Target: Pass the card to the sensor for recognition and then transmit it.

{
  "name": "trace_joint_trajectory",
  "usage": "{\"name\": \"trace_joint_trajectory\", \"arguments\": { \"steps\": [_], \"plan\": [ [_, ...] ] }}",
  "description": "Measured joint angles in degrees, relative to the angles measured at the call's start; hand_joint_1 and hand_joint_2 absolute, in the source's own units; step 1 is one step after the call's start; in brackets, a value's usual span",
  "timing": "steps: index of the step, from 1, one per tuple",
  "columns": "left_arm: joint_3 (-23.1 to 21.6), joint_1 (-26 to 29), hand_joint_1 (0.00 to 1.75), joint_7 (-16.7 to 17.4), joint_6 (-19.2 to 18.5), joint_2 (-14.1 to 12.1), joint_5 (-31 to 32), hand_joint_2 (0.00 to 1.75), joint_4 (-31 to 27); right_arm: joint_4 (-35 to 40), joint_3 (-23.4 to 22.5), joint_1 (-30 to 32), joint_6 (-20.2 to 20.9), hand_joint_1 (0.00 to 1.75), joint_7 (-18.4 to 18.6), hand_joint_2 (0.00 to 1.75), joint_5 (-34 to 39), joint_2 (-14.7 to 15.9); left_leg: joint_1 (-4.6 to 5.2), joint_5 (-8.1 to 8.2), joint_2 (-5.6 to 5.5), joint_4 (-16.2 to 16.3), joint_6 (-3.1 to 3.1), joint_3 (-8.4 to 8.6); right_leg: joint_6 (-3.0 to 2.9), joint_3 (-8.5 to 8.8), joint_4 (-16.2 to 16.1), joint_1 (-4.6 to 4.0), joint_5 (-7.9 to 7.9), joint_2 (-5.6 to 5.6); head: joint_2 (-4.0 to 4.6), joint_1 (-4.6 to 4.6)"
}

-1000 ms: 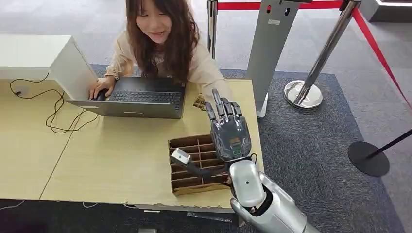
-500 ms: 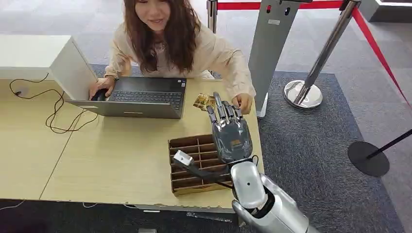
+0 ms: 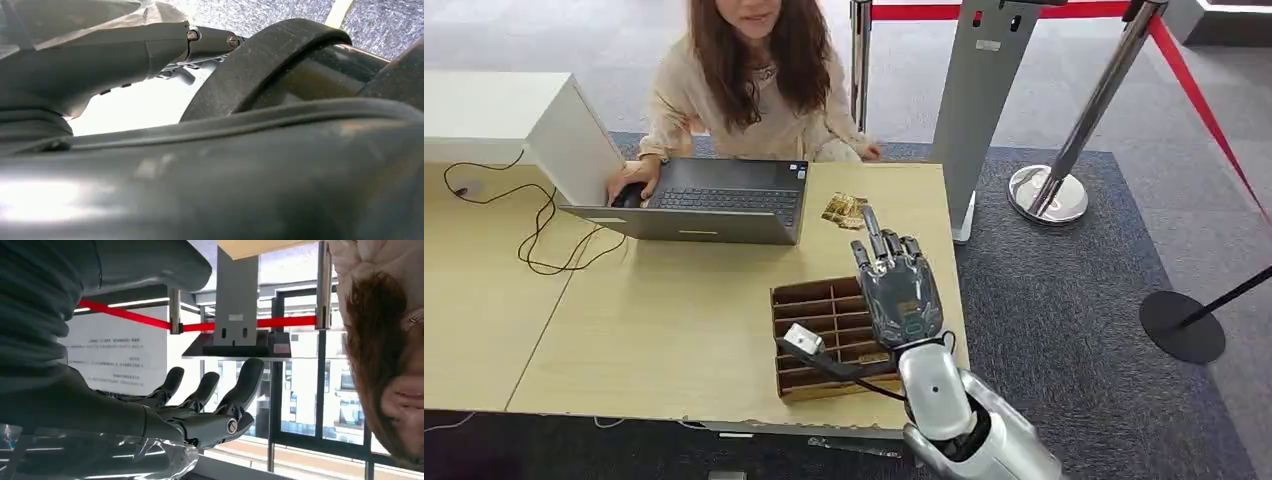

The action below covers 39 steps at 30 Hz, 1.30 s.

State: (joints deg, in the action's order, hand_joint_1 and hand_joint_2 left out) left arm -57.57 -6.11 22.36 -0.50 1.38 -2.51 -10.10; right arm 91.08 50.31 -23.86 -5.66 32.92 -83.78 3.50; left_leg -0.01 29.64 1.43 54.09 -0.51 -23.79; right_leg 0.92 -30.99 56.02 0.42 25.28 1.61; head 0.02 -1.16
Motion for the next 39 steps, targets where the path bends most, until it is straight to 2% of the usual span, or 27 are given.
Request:
{"name": "trace_joint_trajectory", "arguments": {
  "steps": [10,20,39],
  "plan": [
    [0.0,0.0,0.00,0.7,-0.1,0.0,0.1,0.00,0.0,-1.6,1.0,0.2,0.3,0.61,-0.7,1.75,2.0,-0.4,-0.01,0.00,0.00,0.0,0.00,-0.02,0.00,-0.01,0.0,0.00,0.00,0.00,0.00,0.00],
    [0.0,-0.1,0.00,1.6,-0.8,-0.2,0.4,0.00,0.0,-4.7,2.1,0.9,-1.5,0.63,-1.4,1.75,3.5,-1.7,-0.01,0.00,-0.01,0.0,0.00,-0.04,0.00,-0.02,0.0,0.00,0.00,0.00,0.00,0.00],
    [0.0,-0.1,0.00,1.9,-0.8,-0.5,0.5,0.00,0.0,-9.1,3.0,0.9,-2.2,0.68,-1.7,1.75,5.0,-3.5,0.00,0.00,-0.01,0.0,0.00,-0.07,0.00,-0.05,0.0,0.00,0.00,0.00,0.00,0.00]
  ]
}}
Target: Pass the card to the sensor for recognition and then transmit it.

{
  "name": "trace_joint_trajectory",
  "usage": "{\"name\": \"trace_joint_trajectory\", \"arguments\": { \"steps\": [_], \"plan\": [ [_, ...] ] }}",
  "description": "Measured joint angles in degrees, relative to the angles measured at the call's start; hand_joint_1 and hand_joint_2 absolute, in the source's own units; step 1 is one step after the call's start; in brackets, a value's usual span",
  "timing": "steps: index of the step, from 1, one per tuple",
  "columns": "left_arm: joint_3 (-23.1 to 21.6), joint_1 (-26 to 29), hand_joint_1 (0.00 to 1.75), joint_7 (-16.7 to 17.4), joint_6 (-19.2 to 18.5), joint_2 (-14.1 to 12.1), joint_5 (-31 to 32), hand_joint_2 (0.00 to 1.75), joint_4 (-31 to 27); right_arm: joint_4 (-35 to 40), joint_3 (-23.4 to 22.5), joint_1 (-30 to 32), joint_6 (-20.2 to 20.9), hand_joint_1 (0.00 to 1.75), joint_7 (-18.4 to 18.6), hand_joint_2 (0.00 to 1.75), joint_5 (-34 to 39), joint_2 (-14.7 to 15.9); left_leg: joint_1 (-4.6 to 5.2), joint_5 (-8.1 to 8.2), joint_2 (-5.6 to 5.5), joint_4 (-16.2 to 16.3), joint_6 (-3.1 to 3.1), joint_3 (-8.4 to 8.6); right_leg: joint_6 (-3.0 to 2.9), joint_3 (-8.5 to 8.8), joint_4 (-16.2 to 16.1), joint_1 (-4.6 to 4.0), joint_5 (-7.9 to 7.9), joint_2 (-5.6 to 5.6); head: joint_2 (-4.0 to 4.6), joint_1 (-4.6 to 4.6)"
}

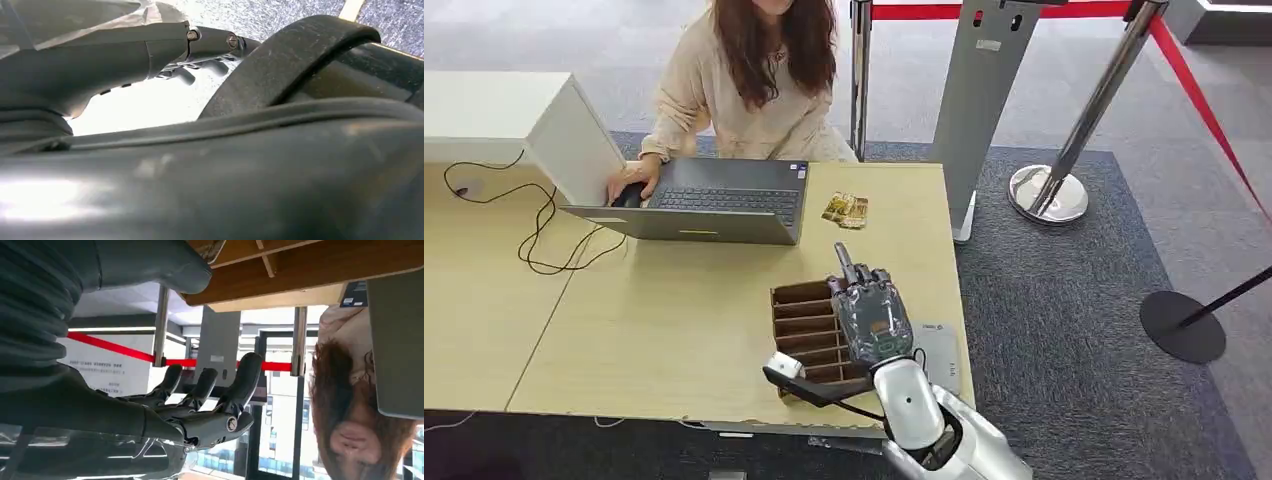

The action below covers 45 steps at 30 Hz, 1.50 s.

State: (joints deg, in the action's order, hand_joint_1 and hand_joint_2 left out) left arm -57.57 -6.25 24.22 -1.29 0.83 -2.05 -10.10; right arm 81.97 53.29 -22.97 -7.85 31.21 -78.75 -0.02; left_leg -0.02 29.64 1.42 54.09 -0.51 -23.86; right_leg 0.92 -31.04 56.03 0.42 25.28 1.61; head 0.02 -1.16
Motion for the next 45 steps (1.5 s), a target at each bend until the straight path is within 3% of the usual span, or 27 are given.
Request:
{"name": "trace_joint_trajectory", "arguments": {
  "steps": [38,45],
  "plan": [
    [0.0,0.0,0.00,0.0,0.2,-0.2,0.0,0.00,0.0,-1.7,0.1,0.0,0.7,0.72,1.4,1.75,1.4,0.0,0.00,0.00,0.00,0.0,0.00,0.00,0.00,-0.01,0.0,0.00,0.00,0.00,0.00,0.00],
    [0.0,0.0,0.00,0.0,0.2,-0.2,0.0,0.00,0.0,-1.8,0.1,0.0,0.7,0.79,1.5,1.75,1.8,0.0,0.00,0.00,0.00,0.0,0.00,0.00,0.00,-0.01,0.0,0.00,0.00,0.00,0.00,0.00]
  ]
}}
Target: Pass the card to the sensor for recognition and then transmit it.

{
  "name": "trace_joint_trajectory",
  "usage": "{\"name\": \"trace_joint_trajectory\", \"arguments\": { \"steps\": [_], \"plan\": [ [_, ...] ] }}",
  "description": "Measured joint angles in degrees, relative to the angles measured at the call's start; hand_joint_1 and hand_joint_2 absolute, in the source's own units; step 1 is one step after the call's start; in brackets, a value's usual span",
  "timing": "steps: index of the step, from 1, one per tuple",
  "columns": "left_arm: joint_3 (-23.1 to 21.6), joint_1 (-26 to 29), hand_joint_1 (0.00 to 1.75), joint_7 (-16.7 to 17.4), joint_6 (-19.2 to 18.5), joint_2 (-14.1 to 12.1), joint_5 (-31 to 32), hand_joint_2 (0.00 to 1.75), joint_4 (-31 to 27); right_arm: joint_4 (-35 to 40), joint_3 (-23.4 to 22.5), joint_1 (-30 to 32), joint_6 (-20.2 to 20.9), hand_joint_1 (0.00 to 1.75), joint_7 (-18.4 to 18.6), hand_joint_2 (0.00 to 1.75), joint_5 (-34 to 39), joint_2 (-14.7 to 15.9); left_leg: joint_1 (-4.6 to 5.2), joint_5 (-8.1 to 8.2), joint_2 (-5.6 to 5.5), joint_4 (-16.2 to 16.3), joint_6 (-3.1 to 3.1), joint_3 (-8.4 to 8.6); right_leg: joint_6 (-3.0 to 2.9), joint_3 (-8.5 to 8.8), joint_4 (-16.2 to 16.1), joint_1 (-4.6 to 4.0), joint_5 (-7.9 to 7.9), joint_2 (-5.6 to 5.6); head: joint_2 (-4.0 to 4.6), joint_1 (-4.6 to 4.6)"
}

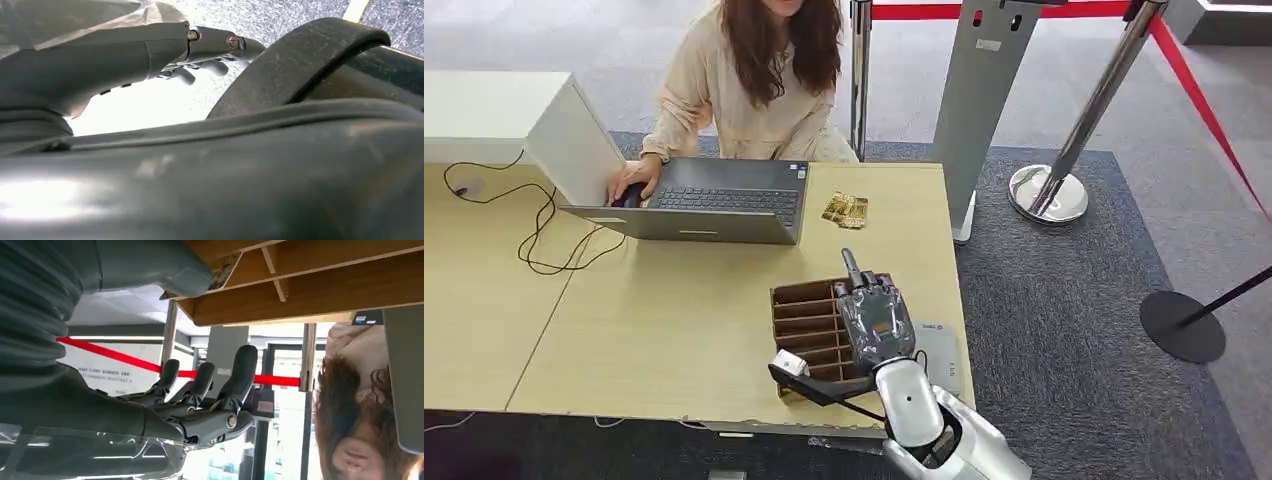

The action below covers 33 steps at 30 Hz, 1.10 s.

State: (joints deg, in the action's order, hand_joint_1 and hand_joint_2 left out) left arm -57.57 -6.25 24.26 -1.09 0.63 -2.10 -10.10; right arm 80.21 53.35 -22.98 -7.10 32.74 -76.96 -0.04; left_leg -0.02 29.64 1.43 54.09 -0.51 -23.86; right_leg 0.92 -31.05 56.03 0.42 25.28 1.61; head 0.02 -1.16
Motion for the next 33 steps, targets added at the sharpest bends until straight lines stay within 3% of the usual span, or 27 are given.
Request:
{"name": "trace_joint_trajectory", "arguments": {
  "steps": [33],
  "plan": [
    [0.0,0.0,0.00,0.0,0.3,0.0,-0.5,0.00,0.0,-5.2,0.0,-0.2,-1.9,0.84,-0.6,1.75,3.1,-1.2,0.00,0.00,0.00,0.0,0.00,-0.05,0.00,-0.03,0.0,0.00,0.00,0.00,0.00,0.00]
  ]
}}
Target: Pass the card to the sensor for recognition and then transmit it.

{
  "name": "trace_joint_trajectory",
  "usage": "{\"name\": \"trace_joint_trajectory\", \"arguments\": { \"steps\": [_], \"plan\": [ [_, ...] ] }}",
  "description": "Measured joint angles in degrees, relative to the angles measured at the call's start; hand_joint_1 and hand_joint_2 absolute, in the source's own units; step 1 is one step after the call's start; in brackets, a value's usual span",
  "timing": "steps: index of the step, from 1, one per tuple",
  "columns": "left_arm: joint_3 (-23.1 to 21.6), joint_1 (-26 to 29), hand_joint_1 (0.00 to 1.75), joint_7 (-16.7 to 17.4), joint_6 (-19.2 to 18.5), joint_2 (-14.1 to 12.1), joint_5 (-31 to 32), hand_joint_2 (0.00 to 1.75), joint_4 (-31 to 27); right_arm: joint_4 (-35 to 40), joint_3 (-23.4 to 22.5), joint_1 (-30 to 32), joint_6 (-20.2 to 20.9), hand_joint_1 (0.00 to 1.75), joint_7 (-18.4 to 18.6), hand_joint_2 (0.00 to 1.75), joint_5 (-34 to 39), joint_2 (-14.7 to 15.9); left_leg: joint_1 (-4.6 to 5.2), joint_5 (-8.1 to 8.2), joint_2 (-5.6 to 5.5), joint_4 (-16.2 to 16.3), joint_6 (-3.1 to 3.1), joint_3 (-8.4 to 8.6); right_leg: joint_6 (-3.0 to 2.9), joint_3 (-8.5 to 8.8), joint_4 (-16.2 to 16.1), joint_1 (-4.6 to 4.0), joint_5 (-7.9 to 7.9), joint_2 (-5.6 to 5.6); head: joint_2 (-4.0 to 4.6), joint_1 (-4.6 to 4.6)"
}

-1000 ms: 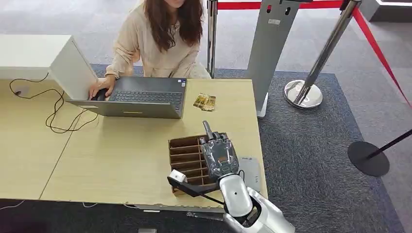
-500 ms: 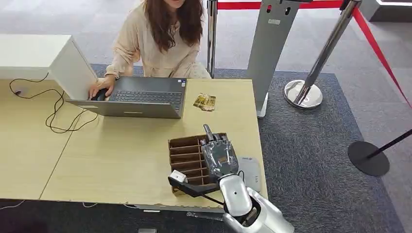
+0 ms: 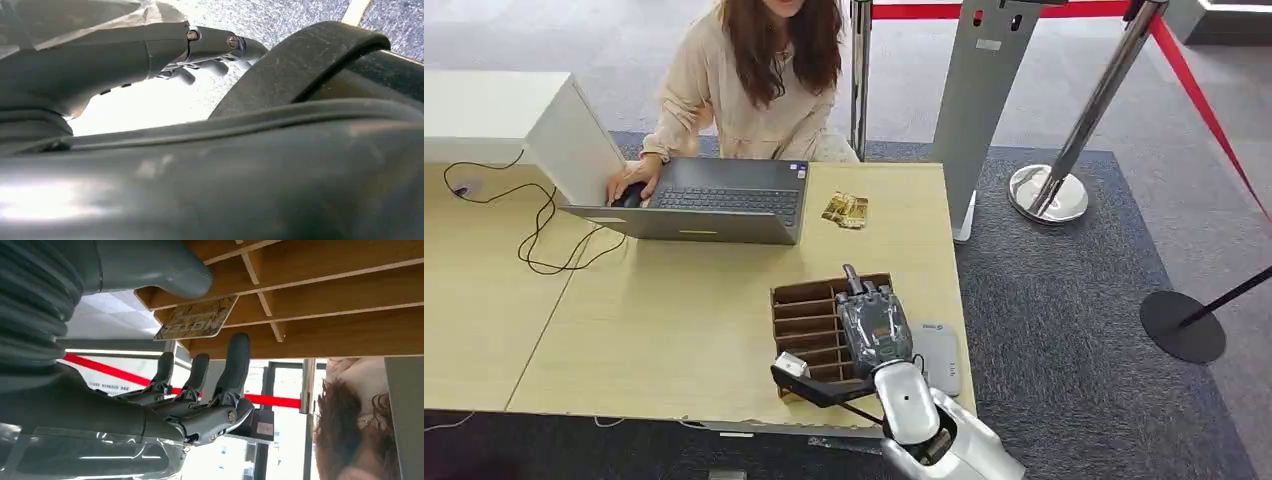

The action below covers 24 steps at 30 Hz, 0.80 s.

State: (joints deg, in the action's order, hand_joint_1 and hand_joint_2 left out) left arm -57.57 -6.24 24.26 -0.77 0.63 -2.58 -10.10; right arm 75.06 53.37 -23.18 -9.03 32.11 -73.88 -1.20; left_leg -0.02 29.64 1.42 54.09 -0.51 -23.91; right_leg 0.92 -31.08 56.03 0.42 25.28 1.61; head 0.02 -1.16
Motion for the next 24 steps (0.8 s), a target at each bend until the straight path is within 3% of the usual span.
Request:
{"name": "trace_joint_trajectory", "arguments": {
  "steps": [4,6,7,8,24],
  "plan": [
    [0.0,0.0,0.00,0.0,0.0,0.0,0.0,0.00,0.0,-1.6,0.1,-1.3,-0.2,0.89,-0.4,1.75,0.5,-0.6,0.00,0.00,0.00,0.0,0.00,-0.04,0.00,-0.05,0.0,0.00,0.00,0.00,0.00,0.00],
    [0.0,0.0,0.00,0.0,0.0,0.0,-0.1,0.00,0.0,-2.1,0.1,-1.6,-0.5,1.29,-0.4,1.75,0.5,-0.8,0.00,0.00,-0.01,0.0,0.00,-0.04,0.00,-0.05,0.0,0.00,0.00,0.00,0.02,0.00],
    [0.0,0.0,0.00,0.0,0.0,0.0,-0.1,0.00,0.0,-2.3,0.1,-1.6,-0.7,1.64,-0.5,1.75,0.5,-0.9,0.00,0.00,-0.01,0.0,0.00,-0.05,0.00,-0.06,0.0,0.00,0.00,0.00,0.02,0.00],
    [0.0,0.0,0.00,0.0,0.0,0.0,-0.2,0.00,0.0,-2.5,0.1,-1.6,-0.8,1.75,-0.5,1.75,0.5,-1.0,0.00,0.00,0.00,0.0,0.00,-0.04,0.00,-0.06,0.0,0.00,0.00,0.00,0.00,0.00],
    [0.0,0.0,0.00,-0.3,0.0,0.0,-0.3,0.00,0.0,-5.1,0.1,-1.9,-4.3,1.75,-0.9,1.75,-0.6,-1.9,0.00,0.00,0.00,0.0,0.00,-0.04,0.00,-0.06,0.0,0.00,0.00,0.00,0.00,0.00]
  ]
}}
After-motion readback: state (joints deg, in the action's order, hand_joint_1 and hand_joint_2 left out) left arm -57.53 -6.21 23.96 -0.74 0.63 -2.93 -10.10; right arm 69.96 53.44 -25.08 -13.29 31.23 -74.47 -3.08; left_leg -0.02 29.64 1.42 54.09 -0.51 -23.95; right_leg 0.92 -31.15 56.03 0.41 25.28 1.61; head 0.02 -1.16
